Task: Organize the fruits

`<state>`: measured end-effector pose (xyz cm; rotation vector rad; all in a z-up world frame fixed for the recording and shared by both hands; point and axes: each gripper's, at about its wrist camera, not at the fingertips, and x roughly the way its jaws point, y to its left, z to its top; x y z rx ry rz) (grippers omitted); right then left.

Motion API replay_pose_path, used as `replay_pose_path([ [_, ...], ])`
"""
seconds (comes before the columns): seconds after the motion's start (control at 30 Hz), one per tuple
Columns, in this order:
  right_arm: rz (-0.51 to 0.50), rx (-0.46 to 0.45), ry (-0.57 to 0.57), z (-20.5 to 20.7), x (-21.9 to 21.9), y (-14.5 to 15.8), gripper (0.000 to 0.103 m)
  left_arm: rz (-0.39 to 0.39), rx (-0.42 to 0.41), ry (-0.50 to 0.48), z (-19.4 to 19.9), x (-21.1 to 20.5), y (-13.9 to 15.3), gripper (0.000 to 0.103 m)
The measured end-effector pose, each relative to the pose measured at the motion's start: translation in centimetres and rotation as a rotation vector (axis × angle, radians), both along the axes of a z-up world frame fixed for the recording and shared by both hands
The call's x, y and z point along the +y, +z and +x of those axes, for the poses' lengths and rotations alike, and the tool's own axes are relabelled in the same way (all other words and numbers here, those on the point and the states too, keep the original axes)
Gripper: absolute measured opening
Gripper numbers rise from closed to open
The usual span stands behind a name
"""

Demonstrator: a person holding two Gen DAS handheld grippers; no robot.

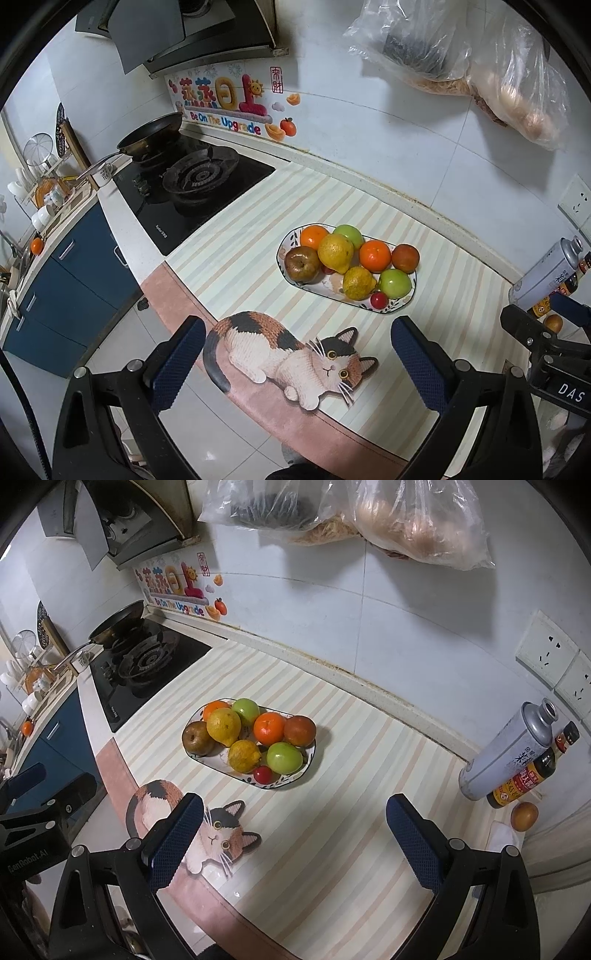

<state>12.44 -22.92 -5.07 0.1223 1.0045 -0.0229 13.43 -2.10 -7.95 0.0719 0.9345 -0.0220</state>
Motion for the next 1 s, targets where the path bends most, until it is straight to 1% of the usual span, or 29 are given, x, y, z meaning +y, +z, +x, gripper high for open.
replay_pose_path([
  [1.0, 0.004, -0.006, -0.002, -1.2, 0.5, 0.4, 0.101, -0.005, 0.000, 0.003, -0.7, 0.2, 0.2, 0.103],
])
